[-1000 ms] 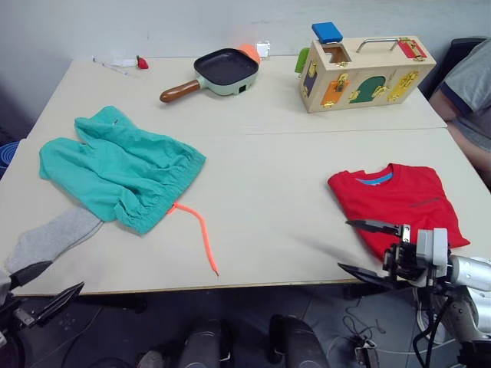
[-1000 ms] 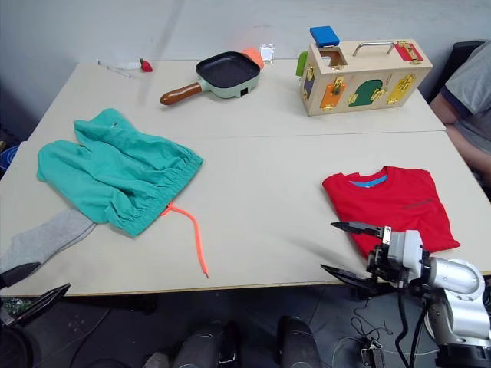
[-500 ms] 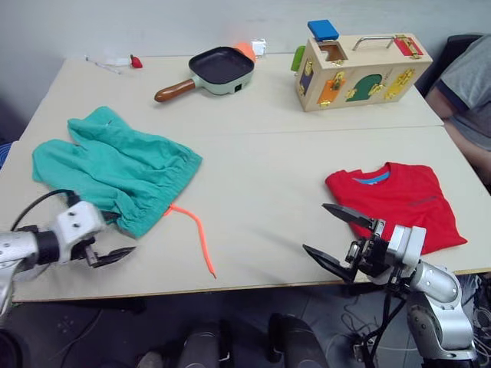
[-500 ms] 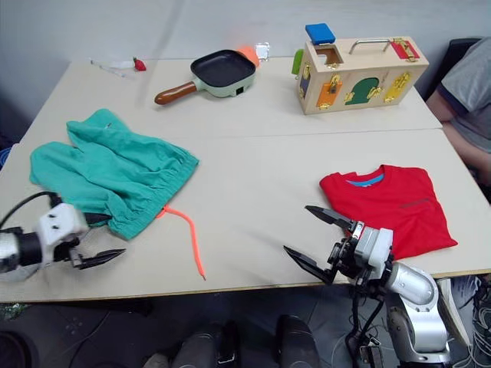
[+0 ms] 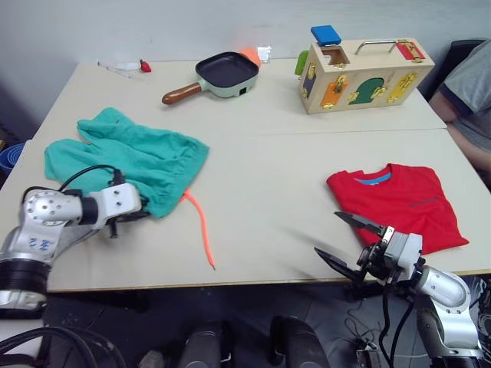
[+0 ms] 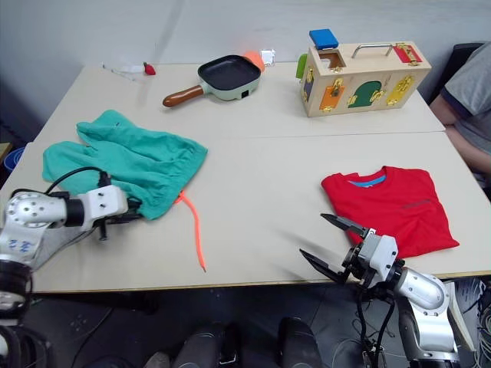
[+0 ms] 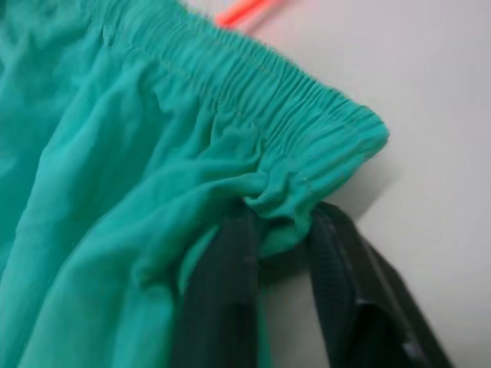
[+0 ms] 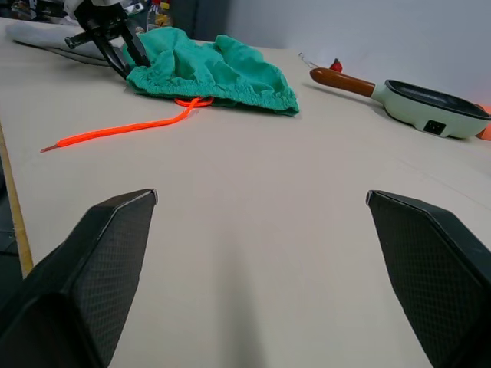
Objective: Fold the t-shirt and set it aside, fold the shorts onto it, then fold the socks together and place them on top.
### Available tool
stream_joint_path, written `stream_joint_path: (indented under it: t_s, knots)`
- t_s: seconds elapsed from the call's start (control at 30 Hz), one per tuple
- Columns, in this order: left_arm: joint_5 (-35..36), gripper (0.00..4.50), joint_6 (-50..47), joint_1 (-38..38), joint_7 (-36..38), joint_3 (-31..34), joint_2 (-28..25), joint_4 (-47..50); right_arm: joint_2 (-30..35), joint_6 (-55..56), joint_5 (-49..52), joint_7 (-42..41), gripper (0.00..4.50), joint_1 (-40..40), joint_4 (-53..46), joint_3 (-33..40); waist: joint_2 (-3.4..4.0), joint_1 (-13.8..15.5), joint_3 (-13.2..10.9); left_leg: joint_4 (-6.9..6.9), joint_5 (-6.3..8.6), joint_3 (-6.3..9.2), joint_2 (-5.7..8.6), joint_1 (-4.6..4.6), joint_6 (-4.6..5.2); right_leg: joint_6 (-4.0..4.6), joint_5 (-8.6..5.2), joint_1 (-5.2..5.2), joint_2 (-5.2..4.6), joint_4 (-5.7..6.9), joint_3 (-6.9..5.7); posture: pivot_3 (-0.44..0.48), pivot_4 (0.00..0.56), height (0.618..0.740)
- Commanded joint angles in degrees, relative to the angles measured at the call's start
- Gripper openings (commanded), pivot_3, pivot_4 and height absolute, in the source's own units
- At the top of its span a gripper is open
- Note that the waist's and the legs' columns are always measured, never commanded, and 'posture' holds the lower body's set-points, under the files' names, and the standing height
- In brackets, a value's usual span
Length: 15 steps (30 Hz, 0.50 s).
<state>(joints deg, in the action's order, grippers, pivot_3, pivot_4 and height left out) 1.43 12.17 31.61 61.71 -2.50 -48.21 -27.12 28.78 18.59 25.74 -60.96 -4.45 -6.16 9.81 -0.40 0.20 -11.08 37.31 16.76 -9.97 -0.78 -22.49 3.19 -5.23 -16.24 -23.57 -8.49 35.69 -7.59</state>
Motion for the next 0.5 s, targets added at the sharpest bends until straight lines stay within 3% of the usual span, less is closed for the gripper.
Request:
stream_joint_path:
  t_s: [0.03,0.23,0.5]
  knots:
    - [4.61,0.02,-5.66,3.92,3.78,-1.31,2.82,8.15,0.99,1.39,0.76,-0.16,4.5,-0.22,-0.59,1.29,-0.01,-0.2,0.0,0.07,0.03,-0.01,0.0,-0.07,0.06,0.0,0.0,0.0,0.02,0.01,0.0,0.0,0.15,0.74]
    - [9.73,0.02,-24.72,5.14,4.67,-9.42,14.49,24.6,5.66,-2.24,5.14,-2.42,4.5,-1.41,-2.82,4.28,-0.01,-0.32,0.0,0.75,0.11,-0.02,0.02,-0.44,0.73,-0.23,0.07,0.06,0.13,0.15,-0.02,0.0,0.15,0.74]
    - [8.44,0.02,-33.79,5.73,-2.19,-17.99,29.95,27.22,11.29,-6.32,6.49,-5.37,4.5,-1.26,-2.14,6.25,-0.05,-0.22,-0.03,0.98,0.04,0.08,-0.01,-0.55,0.85,-0.43,0.18,0.08,0.06,-0.14,0.0,0.0,0.15,0.74]
